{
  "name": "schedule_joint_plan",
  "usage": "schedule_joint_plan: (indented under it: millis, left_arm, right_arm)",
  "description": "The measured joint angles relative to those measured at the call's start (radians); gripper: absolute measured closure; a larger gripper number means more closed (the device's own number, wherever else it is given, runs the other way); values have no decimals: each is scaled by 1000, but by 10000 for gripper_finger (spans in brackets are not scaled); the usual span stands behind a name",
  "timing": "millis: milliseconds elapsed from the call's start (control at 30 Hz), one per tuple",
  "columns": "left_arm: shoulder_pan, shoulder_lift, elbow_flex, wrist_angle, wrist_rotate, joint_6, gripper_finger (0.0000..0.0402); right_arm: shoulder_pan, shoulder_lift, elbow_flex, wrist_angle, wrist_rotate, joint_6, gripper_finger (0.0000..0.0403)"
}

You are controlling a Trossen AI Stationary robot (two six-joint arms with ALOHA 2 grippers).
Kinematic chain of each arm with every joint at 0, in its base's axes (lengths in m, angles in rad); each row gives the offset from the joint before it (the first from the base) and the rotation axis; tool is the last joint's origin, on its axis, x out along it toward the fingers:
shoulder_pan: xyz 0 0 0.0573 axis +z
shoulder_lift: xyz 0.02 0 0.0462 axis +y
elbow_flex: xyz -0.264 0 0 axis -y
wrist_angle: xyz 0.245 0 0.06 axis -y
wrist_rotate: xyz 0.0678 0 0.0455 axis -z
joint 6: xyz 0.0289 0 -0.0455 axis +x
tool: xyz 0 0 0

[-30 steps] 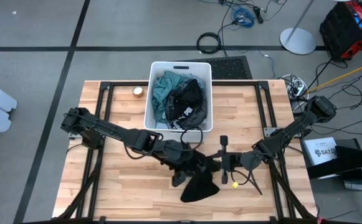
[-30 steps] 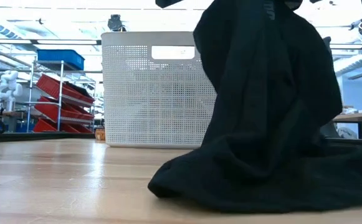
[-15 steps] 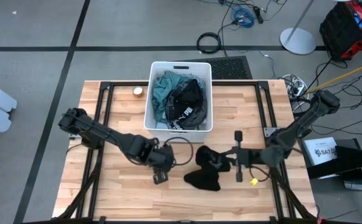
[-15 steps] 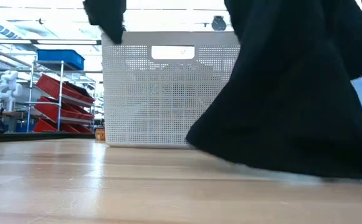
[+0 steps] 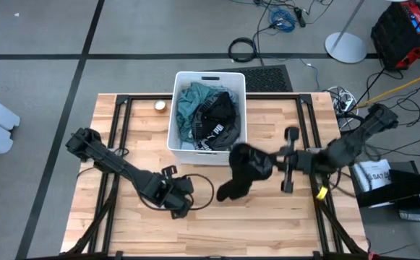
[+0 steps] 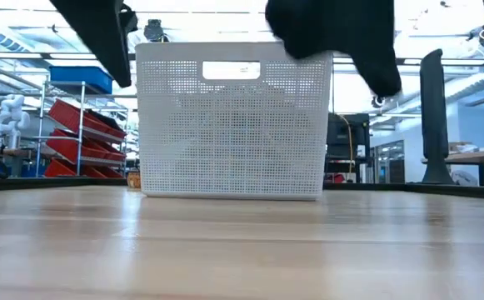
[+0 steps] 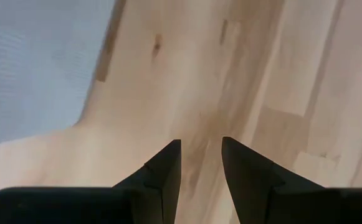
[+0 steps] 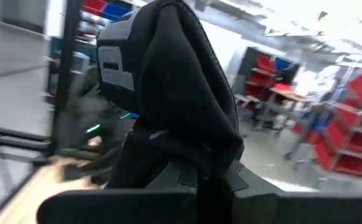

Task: Sort clothes
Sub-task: Put the black boxer into the white laundry bin

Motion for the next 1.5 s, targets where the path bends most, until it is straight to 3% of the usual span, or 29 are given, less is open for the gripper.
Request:
schedule_joint_plan:
  millis: [133,233,333,567,767,867,1200,1500]
  left_arm:
    - [-11,0,-24,60,-4,0,276]
    - [-10,0,-37,99,-5,3,276]
    - [-10,0,-37,128,-5,28,276]
    - [-10,0,-37,191,-9,52,276]
    - [-10,0,-37,240,-9,56,276]
    - [-10,0,-37,250,-9,60,276]
    - [-10,0,-37,251,-16,88,276]
    - [-10,0,-37,251,-22,111,276]
  right_arm:
    - [-87,28,216,-202,-4,-60,403]
    - [-178,64,358,-324,-78,-87,403]
    - [-290,116,467,-337,-176,-142,403]
    - [-624,300,672,-340,-537,-131,403]
    - [-948,463,746,-378,-882,110,403]
    - [-1046,547,746,-395,-1004,208,402]
    - [-1092,795,745,-534,-1024,214,402]
    - [-1093,926,745,-707,-1022,148,400]
